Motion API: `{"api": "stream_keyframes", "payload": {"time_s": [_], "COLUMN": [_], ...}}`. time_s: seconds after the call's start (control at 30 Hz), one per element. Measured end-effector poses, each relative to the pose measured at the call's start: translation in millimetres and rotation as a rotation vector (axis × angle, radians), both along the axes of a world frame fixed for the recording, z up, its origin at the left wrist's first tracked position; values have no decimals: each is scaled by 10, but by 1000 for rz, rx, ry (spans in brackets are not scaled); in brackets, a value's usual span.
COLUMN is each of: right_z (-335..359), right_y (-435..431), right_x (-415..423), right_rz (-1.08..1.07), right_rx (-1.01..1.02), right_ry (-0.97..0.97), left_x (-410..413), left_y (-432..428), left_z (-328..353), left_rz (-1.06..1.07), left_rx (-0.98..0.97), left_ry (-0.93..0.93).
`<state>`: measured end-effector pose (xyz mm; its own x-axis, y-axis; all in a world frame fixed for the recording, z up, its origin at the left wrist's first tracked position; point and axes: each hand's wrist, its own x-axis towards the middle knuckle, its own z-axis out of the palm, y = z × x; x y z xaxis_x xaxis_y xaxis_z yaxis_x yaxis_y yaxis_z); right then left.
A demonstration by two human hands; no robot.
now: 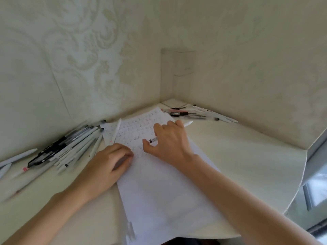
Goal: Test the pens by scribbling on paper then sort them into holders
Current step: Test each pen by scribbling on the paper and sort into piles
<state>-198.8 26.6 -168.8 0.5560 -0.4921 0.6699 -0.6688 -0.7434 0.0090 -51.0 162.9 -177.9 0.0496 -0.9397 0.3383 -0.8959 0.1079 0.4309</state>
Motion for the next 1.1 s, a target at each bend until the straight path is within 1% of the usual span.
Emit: {"api": "stream_keyframes", "payload": {"time_s": [0.1,0.2,0.27,0.4,0.47,0.5,0.53,0.57,0.6,0.63,0.67,0.73,0.8,0.9,1.0,1.1], "right_z": [-91,-80,-39,135,190,198,200,208,218,212,206,172,133,97,100,63], "right_y": [-22,-41,-26,58,139,186,229,268,301,303,298,299,310,294,272,275], "right_x": [-18,-43,-62,-152,-200,-217,-229,-223,-211,-199,-180,-125,-65,51,174,166], "right_rz": [106,220,293,431,429,392,349,317,321,342,370,398,375,294,288,370], "right_rx": [-90,-86,-37,67,160,218,332,524,743,909,988,1014,1073,1136,1125,1045], "right_ry": [-81,-120,-149,-369,-411,-427,-452,-502,-566,-609,-601,-513,-474,-473,-504,-455], "left_x": [-83,-114,-120,-135,-142,-145,-145,-147,-146,-147,-145,-143,-136,-130,-119,-115], "left_y": [-18,-26,-15,-26,-19,-15,-12,-11,-14,-17,-23,-30,-36,-38,-36,-36], "left_z": [-22,-49,-40,-50,-65,-68,-71,-72,-71,-69,-69,-66,-68,-66,-52,-44], "left_rz": [-8,-3,19,46,67,74,78,81,85,90,100,135,162,164,159,152], "left_rx": [-12,-27,-12,29,50,57,64,70,74,73,74,98,127,146,155,159], "left_ry": [-27,-71,-72,-137,-144,-145,-143,-143,-145,-148,-151,-156,-145,-132,-112,-82]}}
